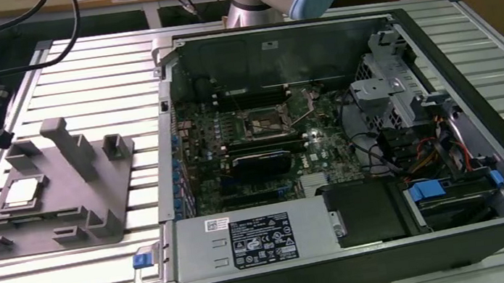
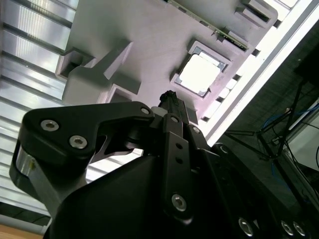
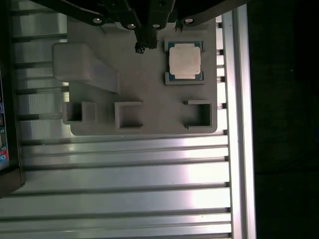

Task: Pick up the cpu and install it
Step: 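Pick up the cpu and move it towards the insertion slot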

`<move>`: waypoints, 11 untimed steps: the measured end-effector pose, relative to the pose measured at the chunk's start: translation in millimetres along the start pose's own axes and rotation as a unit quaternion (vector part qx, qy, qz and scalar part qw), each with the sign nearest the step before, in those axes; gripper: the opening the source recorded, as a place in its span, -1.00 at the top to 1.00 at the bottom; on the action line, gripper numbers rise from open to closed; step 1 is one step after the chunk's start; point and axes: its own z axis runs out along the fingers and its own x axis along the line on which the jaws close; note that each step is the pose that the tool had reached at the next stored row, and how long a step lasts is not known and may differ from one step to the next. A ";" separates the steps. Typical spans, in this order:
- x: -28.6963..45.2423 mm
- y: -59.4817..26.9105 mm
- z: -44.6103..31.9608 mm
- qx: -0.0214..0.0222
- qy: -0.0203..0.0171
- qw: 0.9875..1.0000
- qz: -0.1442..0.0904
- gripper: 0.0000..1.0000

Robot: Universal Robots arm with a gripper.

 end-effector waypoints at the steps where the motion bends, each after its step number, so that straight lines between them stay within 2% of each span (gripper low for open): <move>1: 0.2 -0.2 0.8 0.000 0.000 1.000 0.000 0.79; 11: 2.2 -1.4 7.5 -0.001 0.000 1.000 0.000 0.79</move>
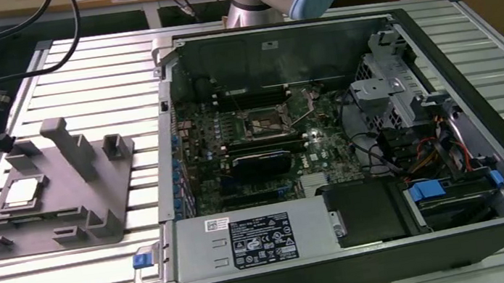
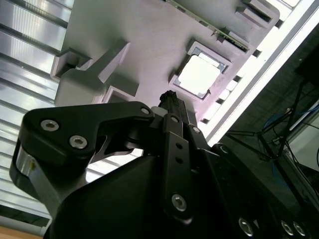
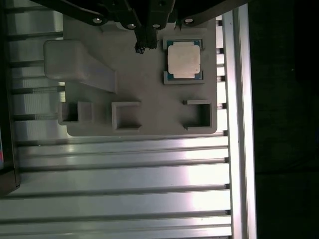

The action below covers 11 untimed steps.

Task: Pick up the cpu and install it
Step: 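Pick up the cpu and move it towards the insertion slot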

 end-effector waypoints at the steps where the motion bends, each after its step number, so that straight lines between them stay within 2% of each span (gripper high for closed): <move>1: 0.2 -0.1 0.5 0.000 0.000 1.000 0.000 0.79; 11: 1.7 -0.7 5.1 0.000 0.000 1.000 0.000 0.79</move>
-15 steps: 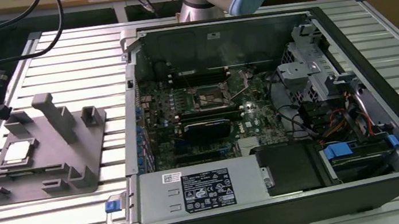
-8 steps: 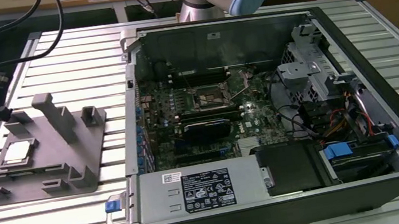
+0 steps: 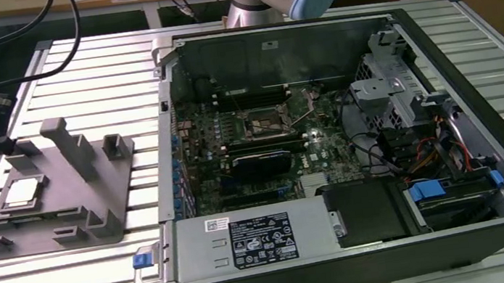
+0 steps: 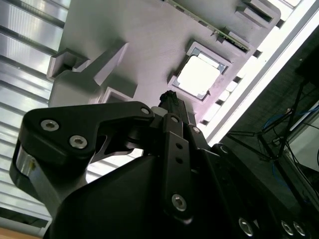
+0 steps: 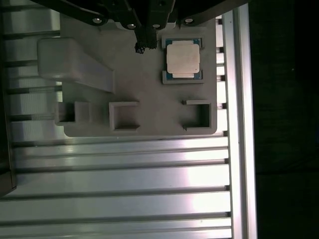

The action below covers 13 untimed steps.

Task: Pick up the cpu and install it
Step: 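Pick up the cpu and move it towards the insertion slot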

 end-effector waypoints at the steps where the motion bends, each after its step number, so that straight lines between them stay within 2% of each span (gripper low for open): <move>1: 0.1 -0.1 0.5 0.000 0.000 1.000 0.000 0.79; 13: 1.7 -1.0 7.7 -0.001 0.000 1.000 0.000 0.79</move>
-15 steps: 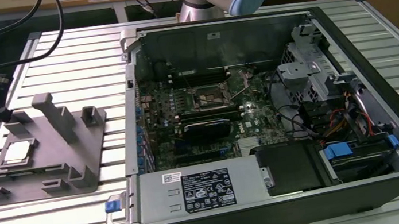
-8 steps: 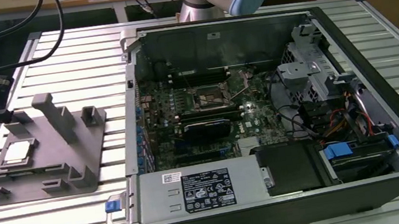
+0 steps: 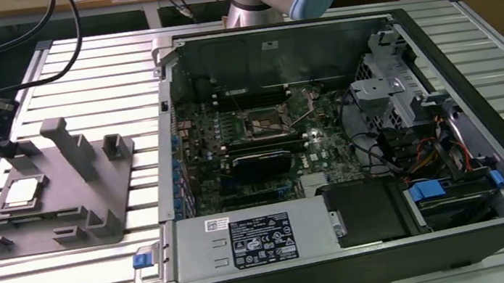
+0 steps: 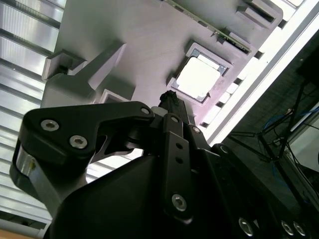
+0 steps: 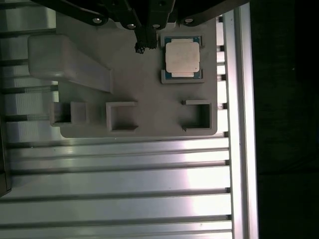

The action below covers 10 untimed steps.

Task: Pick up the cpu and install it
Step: 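Pick up the cpu and move it towards the insertion slot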

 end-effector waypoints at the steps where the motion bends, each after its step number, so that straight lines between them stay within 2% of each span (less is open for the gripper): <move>1: 0.1 -0.1 0.7 0.000 0.000 1.000 0.000 0.79; 10: 1.0 -2.1 7.8 -0.001 0.000 1.000 0.000 0.79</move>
